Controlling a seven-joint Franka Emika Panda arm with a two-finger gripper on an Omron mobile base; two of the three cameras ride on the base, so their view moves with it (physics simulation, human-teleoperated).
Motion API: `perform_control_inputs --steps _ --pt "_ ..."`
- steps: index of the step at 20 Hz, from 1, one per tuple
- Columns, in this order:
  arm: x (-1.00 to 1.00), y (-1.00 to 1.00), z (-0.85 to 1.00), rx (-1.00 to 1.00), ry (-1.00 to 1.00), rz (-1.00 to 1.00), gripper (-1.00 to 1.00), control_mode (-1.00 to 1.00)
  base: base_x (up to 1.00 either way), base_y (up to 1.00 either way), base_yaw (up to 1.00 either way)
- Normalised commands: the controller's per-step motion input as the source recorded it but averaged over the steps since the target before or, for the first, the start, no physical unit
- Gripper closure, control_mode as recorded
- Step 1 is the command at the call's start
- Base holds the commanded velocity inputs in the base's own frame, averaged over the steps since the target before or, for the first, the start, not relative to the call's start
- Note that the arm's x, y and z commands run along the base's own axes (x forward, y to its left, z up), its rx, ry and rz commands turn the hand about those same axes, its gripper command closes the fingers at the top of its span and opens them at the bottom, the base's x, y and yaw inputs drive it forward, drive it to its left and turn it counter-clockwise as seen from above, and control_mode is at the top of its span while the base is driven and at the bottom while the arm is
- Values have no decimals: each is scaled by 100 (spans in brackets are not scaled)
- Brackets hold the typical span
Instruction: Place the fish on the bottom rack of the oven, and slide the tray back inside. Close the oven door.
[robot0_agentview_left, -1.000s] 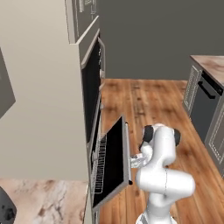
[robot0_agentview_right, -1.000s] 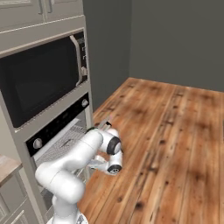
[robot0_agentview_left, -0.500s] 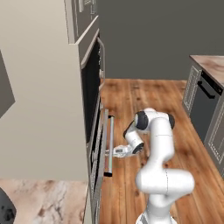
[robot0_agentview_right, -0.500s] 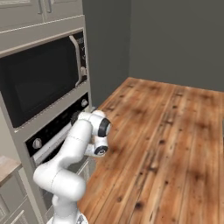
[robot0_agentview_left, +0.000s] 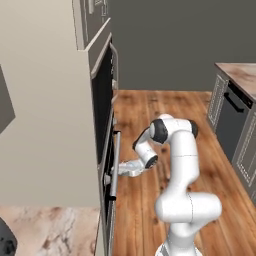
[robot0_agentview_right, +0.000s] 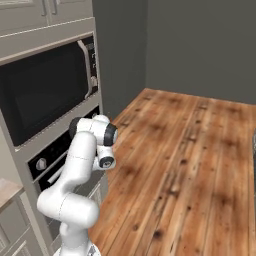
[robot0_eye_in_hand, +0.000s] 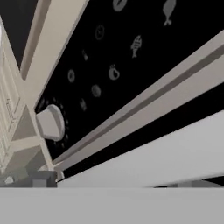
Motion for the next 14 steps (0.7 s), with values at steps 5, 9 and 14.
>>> perform_control_inputs --steps 5,9,14 --pt "0 100 56 0 -19 -4 -100 -100 0 0 0" --pt "0 100 53 -1 -16 -7 -100 -100 0 0 0" --pt "0 100 52 -3 -13 -9 -100 -100 0 0 0"
